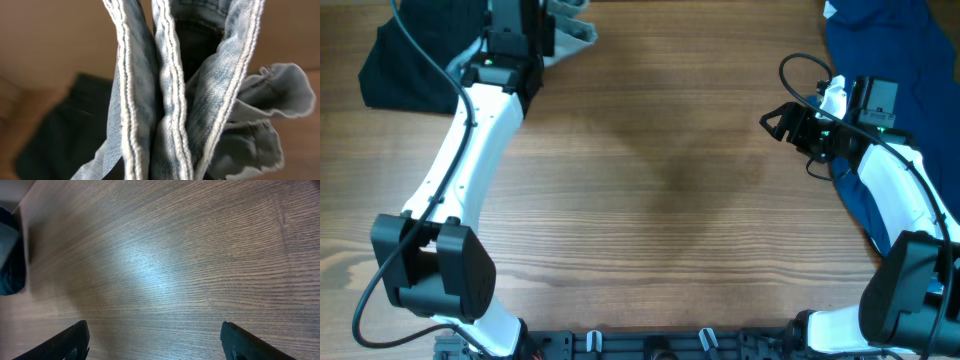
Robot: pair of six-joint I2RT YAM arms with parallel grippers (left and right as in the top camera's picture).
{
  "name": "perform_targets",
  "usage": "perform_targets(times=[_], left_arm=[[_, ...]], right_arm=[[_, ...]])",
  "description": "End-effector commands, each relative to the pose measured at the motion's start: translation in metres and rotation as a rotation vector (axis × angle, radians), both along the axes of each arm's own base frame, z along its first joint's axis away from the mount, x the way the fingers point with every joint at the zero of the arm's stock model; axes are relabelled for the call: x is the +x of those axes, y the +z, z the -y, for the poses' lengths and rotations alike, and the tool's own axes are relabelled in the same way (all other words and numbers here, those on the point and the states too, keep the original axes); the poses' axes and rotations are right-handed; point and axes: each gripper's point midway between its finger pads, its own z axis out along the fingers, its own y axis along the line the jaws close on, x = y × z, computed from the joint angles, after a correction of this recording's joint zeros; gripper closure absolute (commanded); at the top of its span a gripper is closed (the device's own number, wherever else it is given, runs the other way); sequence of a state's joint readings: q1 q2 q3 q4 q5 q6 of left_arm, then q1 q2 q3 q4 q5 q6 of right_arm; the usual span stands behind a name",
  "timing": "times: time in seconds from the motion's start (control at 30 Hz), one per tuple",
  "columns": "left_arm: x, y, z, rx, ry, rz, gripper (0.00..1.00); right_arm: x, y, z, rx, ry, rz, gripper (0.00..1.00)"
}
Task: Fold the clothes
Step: 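Place the folded shorts onto the black garment at top-left with the left gripper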
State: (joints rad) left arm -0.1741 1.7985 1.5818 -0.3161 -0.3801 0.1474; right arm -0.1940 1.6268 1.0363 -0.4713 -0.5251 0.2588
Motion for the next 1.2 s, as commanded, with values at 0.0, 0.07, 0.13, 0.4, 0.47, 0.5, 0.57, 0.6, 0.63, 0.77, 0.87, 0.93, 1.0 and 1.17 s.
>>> perform_targets(times=[0.0, 0.07, 0.13, 0.4, 0.47, 0.5, 0.57, 0.6, 0.63, 0.77, 0.87, 0.93, 1.0, 1.17], left_arm=[[-0.004, 0.087, -0.047, 0.129, 0.109, 0.189, 0.96], [-0.003, 0.094, -0.064, 0.130, 0.143, 0.218, 0.96], [-0.002, 0.104, -0.083, 0.127, 0.182, 0.260, 0.96], [0.013, 0.111, -0.163, 0.100, 0.228, 0.368, 0.96], [0.020, 0.106, -0.179, 0.100, 0.240, 0.391, 0.96], [0.025, 0.102, -0.188, 0.106, 0.254, 0.408, 0.96], [0.032, 0.095, -0.199, 0.112, 0.269, 0.428, 0.96], [0.037, 0.089, -0.204, 0.113, 0.271, 0.439, 0.96], [0.042, 0.082, -0.206, 0.112, 0.266, 0.439, 0.96], [0.061, 0.038, -0.212, 0.102, 0.250, 0.388, 0.96], [0.068, 0.000, -0.213, 0.094, 0.249, 0.305, 0.96], [0.067, -0.038, -0.213, 0.083, 0.248, 0.191, 0.96], [0.063, -0.065, -0.216, 0.077, 0.253, 0.105, 0.96], [0.051, -0.100, -0.214, 0.054, 0.241, -0.027, 0.96]], right_arm=[[0.001, 0.000, -0.002, -0.012, 0.020, 0.011, 0.15], [0.001, 0.000, -0.002, -0.012, 0.020, 0.011, 0.15], [0.001, 0.000, -0.002, -0.012, 0.020, 0.011, 0.15], [0.001, 0.000, -0.002, -0.012, 0.020, 0.011, 0.15], [0.001, 0.000, -0.002, -0.012, 0.020, 0.010, 0.15], [0.001, 0.000, -0.002, -0.012, 0.020, 0.011, 0.15], [0.001, 0.000, -0.002, -0.012, 0.020, 0.010, 0.15], [0.001, 0.000, -0.002, -0.012, 0.020, 0.010, 0.15], [0.001, 0.000, -0.002, -0.012, 0.020, 0.010, 0.15], [0.001, 0.000, -0.002, -0.002, 0.004, 0.003, 0.16], [0.001, 0.000, -0.002, -0.001, 0.002, 0.002, 0.15], [0.001, 0.000, -0.002, 0.000, 0.002, 0.001, 0.15], [0.001, 0.000, -0.002, -0.001, 0.002, 0.002, 0.15], [0.003, 0.002, -0.002, -0.001, 0.000, 0.012, 0.15]])
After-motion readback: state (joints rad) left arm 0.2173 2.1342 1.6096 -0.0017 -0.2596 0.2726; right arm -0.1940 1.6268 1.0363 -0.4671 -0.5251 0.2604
